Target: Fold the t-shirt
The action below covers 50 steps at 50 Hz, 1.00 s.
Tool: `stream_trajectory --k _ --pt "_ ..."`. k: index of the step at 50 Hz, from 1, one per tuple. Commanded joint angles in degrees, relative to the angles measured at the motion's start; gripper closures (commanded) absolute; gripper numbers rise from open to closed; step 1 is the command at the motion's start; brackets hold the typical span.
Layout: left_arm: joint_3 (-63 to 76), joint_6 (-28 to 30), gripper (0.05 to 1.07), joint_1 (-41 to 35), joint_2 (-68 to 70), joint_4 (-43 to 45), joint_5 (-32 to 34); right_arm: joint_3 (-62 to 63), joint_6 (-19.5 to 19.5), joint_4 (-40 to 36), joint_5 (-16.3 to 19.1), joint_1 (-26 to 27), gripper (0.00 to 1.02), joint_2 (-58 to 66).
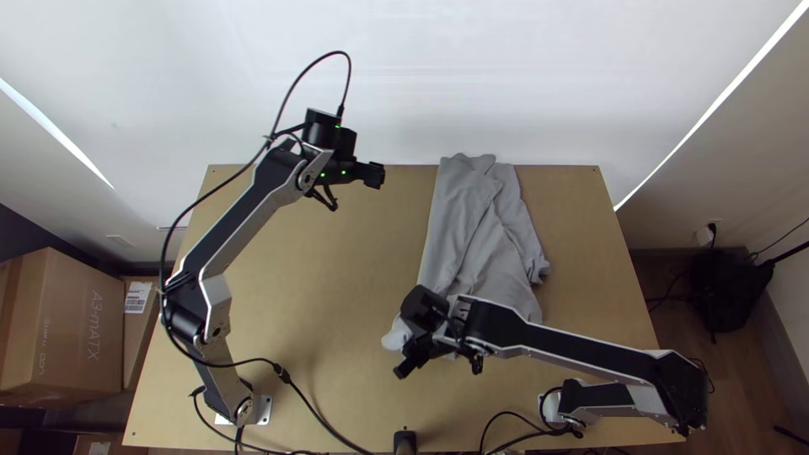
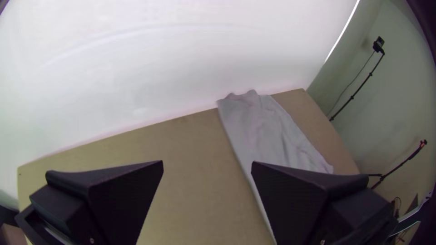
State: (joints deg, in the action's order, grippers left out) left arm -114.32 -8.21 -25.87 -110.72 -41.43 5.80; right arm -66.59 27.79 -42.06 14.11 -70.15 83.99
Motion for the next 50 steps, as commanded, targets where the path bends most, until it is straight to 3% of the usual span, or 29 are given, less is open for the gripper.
stream_trajectory --k 1,12,19,31,33,42,50 --pt "-5.0 -2.6 0.1 -0.5 -3.5 0.3 2.6 -1.2 -0.3 0.2 3.6 -2.9 1.0 -0.9" --pt "-13.4 -3.6 0.1 -1.9 -12.2 0.5 6.4 -0.6 -0.5 5.1 7.2 -3.7 1.0 0.1" --pt "-13.7 -3.2 0.1 -2.7 -15.8 6.4 8.2 -0.1 -1.7 7.8 8.5 -3.9 1.0 0.9" --pt "-14.2 -2.4 0.1 -5.9 -22.4 10.7 8.3 2.2 -1.5 11.0 8.6 -3.8 0.98 2.1" --pt "-14.2 -2.3 0.1 -6.3 -23.5 11.3 8.3 2.2 -1.5 11.0 8.6 -3.8 0.9 2.0" --pt "-14.2 -3.2 0.1 -8.0 -28.1 15.7 8.3 4.4 -2.0 11.7 8.6 -3.6 0.81 -0.7" --pt "-14.2 -3.7 0.1 -8.8 -31.1 19.5 8.0 5.7 -2.4 12.4 8.5 -3.3 0.22 -3.8"
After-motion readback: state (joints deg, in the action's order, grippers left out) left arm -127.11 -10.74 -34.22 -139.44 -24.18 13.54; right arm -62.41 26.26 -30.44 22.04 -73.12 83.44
